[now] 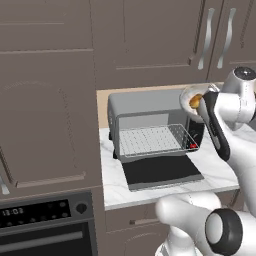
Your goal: Pick up the heated bread from the toaster oven and place it in the bowl. Then move the bread bowl to the dining counter.
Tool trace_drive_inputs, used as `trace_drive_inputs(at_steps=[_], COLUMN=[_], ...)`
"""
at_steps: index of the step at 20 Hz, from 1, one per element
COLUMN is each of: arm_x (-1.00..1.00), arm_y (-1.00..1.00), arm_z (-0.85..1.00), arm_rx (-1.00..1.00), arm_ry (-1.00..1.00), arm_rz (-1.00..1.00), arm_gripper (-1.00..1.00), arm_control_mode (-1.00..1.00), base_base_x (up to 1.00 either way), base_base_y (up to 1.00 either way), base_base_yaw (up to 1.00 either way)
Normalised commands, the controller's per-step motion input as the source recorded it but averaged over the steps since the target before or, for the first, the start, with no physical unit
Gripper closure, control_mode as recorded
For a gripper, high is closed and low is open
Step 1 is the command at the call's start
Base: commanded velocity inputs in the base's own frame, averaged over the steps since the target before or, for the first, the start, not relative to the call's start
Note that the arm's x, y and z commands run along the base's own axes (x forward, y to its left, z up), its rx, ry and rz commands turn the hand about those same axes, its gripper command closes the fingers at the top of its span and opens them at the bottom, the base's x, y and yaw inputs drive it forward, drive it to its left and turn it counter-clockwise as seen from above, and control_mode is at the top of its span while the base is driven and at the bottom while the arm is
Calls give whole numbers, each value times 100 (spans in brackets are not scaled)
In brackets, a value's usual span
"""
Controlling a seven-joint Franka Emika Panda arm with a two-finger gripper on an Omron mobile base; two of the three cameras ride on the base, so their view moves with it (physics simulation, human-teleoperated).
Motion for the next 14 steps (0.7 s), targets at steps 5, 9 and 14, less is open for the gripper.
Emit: trace_drive_inputs(at_steps=[5, 9, 14], arm_x=[0, 0, -4], arm_y=[100, 38, 0], arm_z=[19, 0, 0], arm_rx=[-2, 1, 0], arm_ry=[6, 0, 0], arm_rz=[31, 8, 0], arm_gripper=[100, 100, 100], arm_control_mode=[-100, -100, 100], base_base_x=[0, 0, -42], base_base_y=[0, 0, -2], base_base_yaw=[0, 0, 9])
